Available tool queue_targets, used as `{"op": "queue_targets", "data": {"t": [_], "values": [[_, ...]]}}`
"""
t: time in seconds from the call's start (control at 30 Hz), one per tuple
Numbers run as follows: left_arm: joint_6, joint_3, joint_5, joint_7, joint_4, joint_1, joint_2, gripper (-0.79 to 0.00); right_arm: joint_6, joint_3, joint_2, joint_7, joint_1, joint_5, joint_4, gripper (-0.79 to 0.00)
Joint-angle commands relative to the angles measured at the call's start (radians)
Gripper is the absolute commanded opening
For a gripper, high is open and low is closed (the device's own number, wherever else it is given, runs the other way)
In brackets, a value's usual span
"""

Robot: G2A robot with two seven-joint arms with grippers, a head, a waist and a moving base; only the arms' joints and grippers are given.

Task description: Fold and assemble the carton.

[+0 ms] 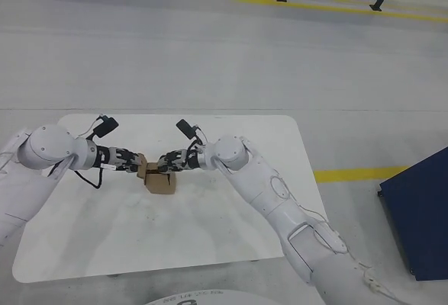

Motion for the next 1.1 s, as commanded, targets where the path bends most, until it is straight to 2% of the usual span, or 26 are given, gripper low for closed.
{"op": "queue_targets", "data": {"t": [0.0, 0.17, 0.2, 0.23, 0.27, 0.43, 0.77, 0.97, 1.07], "values": [[0.006, -0.009, 0.005, -0.001, -0.018, 0.01, 0.004, -0.785, 0.013, -0.01, -0.003, -0.007, 0.008, -0.003, 0.011, -0.785], [0.036, -0.016, 0.026, -0.004, -0.06, 0.021, 0.009, -0.785, -0.034, 0.003, 0.001, -0.001, -0.001, 0.017, 0.032, -0.785], [0.042, -0.017, 0.028, -0.004, -0.068, 0.022, 0.01, -0.705, -0.054, 0.015, 0.005, 0.007, -0.006, 0.024, 0.037, -0.785], [0.047, -0.017, 0.029, -0.003, -0.073, 0.022, 0.01, -0.372, -0.068, 0.023, 0.008, 0.011, -0.011, 0.029, 0.04, -0.785], [0.057, -0.017, 0.032, -0.003, -0.081, 0.023, 0.01, 0.0, -0.094, 0.042, 0.015, 0.018, -0.022, 0.039, 0.044, -0.785], [0.091, -0.006, 0.042, 0.003, -0.084, 0.018, 0.006, 0.0, -0.176, 0.11, 0.042, 0.045, -0.074, 0.063, 0.039, -0.785], [0.114, 0.033, 0.029, 0.019, -0.044, -0.016, -0.014, 0.0, -0.187, 0.124, 0.058, 0.094, -0.084, 0.064, 0.018, -0.785], [0.129, 0.04, 0.024, 0.038, -0.04, -0.02, -0.02, 0.0, -0.133, 0.064, 0.04, 0.065, -0.043, 0.056, 0.008, -0.785], [0.124, 0.024, 0.003, 0.049, -0.034, -0.009, -0.018, 0.0, -0.023, 0.014, 0.023, 0.019, 0.001, 0.03, 0.041, -0.785]]}}
